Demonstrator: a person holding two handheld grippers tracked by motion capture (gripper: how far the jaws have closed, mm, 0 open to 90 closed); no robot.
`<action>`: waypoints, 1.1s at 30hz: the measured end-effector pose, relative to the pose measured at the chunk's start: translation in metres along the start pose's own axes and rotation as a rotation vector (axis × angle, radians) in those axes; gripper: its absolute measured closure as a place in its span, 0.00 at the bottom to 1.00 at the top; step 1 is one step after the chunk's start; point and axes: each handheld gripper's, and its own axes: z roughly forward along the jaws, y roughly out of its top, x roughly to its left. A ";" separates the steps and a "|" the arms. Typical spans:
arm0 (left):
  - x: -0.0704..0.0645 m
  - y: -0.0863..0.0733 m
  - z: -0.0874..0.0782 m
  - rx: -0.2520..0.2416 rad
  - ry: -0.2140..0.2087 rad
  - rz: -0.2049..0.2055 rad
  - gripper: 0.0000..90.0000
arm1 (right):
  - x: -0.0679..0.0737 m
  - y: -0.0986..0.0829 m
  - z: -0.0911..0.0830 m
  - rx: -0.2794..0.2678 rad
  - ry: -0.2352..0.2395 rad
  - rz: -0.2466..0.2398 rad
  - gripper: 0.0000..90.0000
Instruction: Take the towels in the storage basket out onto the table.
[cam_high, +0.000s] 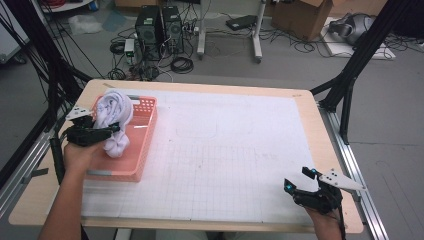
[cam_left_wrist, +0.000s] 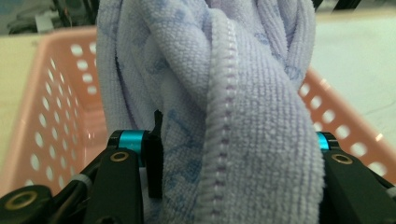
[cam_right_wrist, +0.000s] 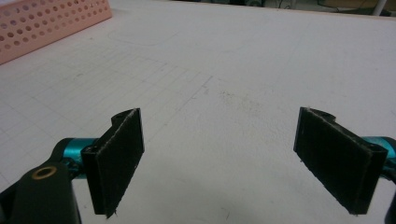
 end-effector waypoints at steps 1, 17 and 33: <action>0.001 0.001 -0.003 -0.022 -0.012 -0.005 0.55 | 0.000 0.000 0.000 -0.001 -0.001 0.000 0.16; -0.011 0.014 -0.022 -0.283 -0.200 0.001 0.54 | 0.000 0.001 0.000 -0.002 0.002 -0.004 0.16; -0.060 0.033 -0.023 -0.390 -0.422 0.058 0.54 | 0.001 0.001 0.000 -0.004 0.004 -0.006 0.16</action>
